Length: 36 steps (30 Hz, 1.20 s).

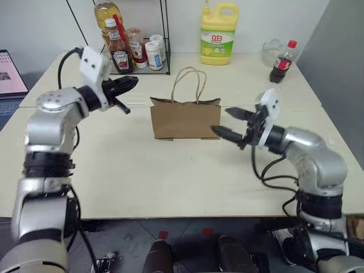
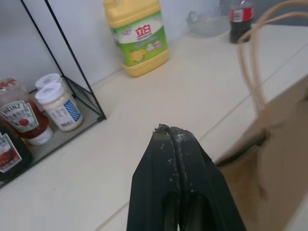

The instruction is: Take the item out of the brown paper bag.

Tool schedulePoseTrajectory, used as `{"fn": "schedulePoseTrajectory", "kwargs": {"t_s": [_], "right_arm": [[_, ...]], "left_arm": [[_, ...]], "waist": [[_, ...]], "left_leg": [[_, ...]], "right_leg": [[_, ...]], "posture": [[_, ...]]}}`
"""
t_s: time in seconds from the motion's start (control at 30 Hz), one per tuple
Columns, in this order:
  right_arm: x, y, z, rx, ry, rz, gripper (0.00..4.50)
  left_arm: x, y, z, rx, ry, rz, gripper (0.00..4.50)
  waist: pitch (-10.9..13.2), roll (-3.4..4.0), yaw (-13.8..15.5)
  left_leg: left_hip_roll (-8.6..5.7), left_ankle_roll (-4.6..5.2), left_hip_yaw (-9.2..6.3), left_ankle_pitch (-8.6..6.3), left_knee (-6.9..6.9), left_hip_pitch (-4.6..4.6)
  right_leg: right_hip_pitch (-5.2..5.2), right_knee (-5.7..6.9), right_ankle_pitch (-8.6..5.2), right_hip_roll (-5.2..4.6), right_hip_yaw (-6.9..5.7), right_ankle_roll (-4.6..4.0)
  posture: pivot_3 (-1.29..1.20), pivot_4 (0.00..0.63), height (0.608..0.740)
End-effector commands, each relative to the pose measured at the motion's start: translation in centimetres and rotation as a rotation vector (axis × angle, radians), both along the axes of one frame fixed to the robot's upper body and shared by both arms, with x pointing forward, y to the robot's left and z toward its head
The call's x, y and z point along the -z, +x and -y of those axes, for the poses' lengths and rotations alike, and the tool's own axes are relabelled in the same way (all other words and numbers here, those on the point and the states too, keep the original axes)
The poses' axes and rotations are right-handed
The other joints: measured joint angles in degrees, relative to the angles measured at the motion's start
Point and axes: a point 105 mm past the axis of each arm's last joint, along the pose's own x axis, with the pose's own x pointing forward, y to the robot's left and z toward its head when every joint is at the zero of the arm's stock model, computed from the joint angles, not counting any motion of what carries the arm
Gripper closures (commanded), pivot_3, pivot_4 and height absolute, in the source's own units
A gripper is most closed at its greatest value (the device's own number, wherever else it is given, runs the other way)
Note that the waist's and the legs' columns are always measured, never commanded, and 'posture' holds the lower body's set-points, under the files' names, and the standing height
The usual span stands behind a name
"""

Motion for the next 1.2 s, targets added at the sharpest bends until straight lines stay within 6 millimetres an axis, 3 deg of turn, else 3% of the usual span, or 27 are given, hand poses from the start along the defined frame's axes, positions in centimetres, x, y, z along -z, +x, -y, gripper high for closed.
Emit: {"fn": "schedulePoseTrajectory", "kwargs": {"t_s": [0.03, 0.17, 0.3, 0.5, 0.83, 1.1, 1.2], "right_arm": [[-0.1, -1.0, -0.2, 0.082, -0.006, 0.072, 0.04], [1.3, -1.4, 0.1, 0.161, 0.009, 0.053, 0.04], [1.7, -1.2, 0.7, 0.208, 0.024, 0.041, 0.04], [2.1, -0.3, 2.8, 0.266, 0.023, 0.021, 0.04], [3.2, 0.9, 6.4, 0.357, 0.017, -0.016, 0.04], [4.7, -0.3, 6.5, 0.293, -0.06, -0.016, 0.04], [5.6, -2.1, 5.8, 0.177, -0.12, -0.034, 0.04]], "left_arm": [[-0.5, 1.9, 0.7, -0.032, 0.094, 0.055, 4.5], [1.4, 2.8, 2.2, 0.027, 0.227, -0.006, 4.5], [3.2, 1.9, 3.0, 0.163, 0.31, -0.115, 4.5], [5.4, -2.6, 2.8, 0.418, 0.372, -0.303, 4.5], [9.0, -11.9, 3.1, 0.52, 0.382, -0.492, 4.5], [7.5, -14.7, 4.2, 0.589, 0.493, -0.362, 4.5], [8.6, -15.8, 4.9, 0.681, 0.582, -0.315, 4.5]], "waist": [[-0.01, -0.01, -0.05], [0.0, -0.01, -0.39], [0.0, -0.02, -0.77], [0.0, -0.01, -0.87], [0.0, -0.02, -0.46], [0.01, -0.05, 0.38], [0.01, -0.03, 0.51]], "left_leg": [[0.0, 0.0, 0.01, 0.0, 0.0, 0.0], [0.0, 0.01, -0.03, 0.0, -0.05, -0.01], [0.01, 0.01, -0.01, 0.0, -0.08, -0.02], [0.03, 0.01, -0.02, 0.0, -0.12, -0.02], [0.06, 0.07, -0.04, -0.04, -0.08, 0.0], [0.06, 0.23, -0.04, -0.09, -0.05, 0.02], [0.06, 0.24, -0.02, -0.1, -0.06, 0.03]], "right_leg": [[0.0, -0.02, 0.0, 0.0, 0.01, 0.0], [0.0, -0.09, 0.0, 0.0, -0.03, 0.01], [-0.01, -0.11, 0.0, 0.01, -0.02, 0.01], [0.0, -0.14, 0.0, 0.03, -0.01, 0.01], [0.07, -0.09, -0.01, 0.03, 0.0, 0.01], [0.11, -0.07, -0.01, 0.03, -0.02, 0.01], [0.11, -0.13, -0.01, 0.03, -0.01, 0.01]], "posture": [[0.0, 0.15, 0.74], [0.0, 0.15, 0.74], [0.0, 0.15, 0.74], [0.0, 0.15, 0.74], [0.0, 0.15, 0.74], [0.0, 0.15, 0.74], [0.0, 0.15, 0.74]]}}
